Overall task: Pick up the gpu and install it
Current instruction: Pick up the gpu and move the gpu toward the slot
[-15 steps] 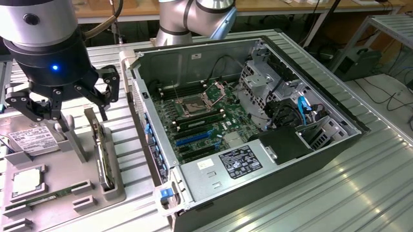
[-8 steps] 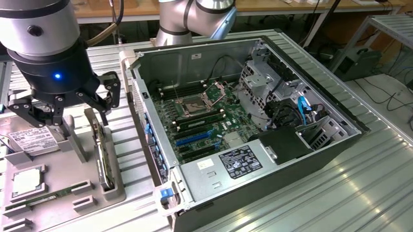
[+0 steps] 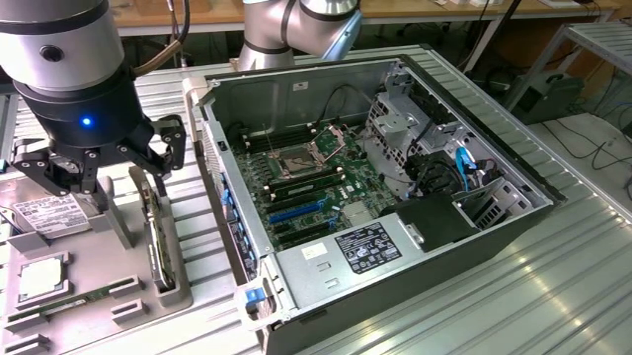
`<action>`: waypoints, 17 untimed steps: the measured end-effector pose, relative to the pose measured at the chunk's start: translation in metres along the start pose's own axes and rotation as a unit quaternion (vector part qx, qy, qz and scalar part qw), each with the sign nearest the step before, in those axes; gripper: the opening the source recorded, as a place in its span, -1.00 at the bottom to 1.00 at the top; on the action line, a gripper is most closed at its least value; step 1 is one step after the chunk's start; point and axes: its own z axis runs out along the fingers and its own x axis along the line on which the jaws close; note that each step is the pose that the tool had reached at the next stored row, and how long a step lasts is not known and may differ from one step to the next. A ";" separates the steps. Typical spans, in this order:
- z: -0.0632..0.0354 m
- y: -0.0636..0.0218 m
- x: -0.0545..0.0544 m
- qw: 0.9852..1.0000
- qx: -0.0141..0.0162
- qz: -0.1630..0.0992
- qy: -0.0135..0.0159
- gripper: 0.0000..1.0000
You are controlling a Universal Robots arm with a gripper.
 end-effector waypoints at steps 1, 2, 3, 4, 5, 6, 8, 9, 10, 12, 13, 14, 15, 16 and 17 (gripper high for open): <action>0.0003 -0.0003 0.000 1.000 0.000 0.002 0.000 0.33; 0.0005 -0.0010 0.000 1.000 0.000 0.004 0.000 0.33; 0.0008 -0.0015 0.000 1.000 0.000 0.006 0.000 0.33; 0.0012 -0.0020 0.000 1.000 0.000 0.008 0.000 0.33; 0.0017 -0.0023 0.000 1.000 0.000 0.010 0.000 0.33; 0.0025 -0.0025 0.000 1.000 0.000 0.011 0.000 0.33; 0.0046 -0.0028 0.000 1.000 0.000 0.014 0.000 0.33; 0.0059 -0.0030 0.000 1.000 0.000 0.014 0.000 0.33; 0.0079 -0.0030 0.000 1.000 0.000 0.014 0.000 0.33; 0.0113 -0.0032 0.000 1.000 0.000 0.017 0.000 0.33; 0.0126 -0.0032 0.000 1.000 0.000 0.019 0.000 0.33; 0.0137 -0.0033 0.000 1.000 0.000 0.019 -0.001 0.33; 0.0146 -0.0033 0.000 1.000 0.000 0.019 -0.002 0.33; 0.0158 -0.0034 0.000 1.000 0.000 0.019 -0.003 0.33; 0.0168 -0.0034 0.000 1.000 0.000 0.019 -0.004 0.33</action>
